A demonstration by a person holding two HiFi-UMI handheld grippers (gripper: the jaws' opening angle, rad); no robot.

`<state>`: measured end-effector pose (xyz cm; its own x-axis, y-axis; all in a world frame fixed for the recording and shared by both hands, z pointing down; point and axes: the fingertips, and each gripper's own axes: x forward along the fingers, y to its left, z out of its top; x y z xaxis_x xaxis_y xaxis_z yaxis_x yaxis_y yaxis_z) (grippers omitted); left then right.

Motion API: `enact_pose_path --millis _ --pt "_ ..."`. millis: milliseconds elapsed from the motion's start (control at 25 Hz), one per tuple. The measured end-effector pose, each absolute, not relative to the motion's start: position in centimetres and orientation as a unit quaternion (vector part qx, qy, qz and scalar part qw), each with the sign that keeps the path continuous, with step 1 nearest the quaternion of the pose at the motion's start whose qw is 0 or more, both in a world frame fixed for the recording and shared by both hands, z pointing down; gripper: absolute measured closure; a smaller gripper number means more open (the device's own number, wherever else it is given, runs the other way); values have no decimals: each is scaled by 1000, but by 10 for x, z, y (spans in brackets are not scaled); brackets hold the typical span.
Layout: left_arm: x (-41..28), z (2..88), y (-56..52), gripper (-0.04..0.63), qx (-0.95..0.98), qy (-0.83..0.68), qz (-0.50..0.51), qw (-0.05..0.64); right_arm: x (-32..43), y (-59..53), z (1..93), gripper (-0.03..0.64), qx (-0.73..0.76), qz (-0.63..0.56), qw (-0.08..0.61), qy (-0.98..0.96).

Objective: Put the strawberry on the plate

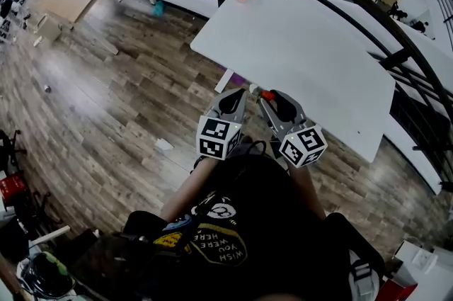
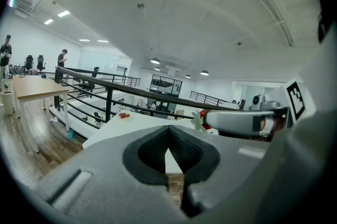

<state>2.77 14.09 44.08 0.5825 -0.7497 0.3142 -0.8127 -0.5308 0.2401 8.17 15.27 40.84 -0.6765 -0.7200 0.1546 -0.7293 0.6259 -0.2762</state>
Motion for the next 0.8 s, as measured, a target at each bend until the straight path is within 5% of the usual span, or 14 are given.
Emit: enact_pose_path --millis 800 --pt "77 456 71 591 855 -470 108 190 135 78 428 479 374 184 16 -909"
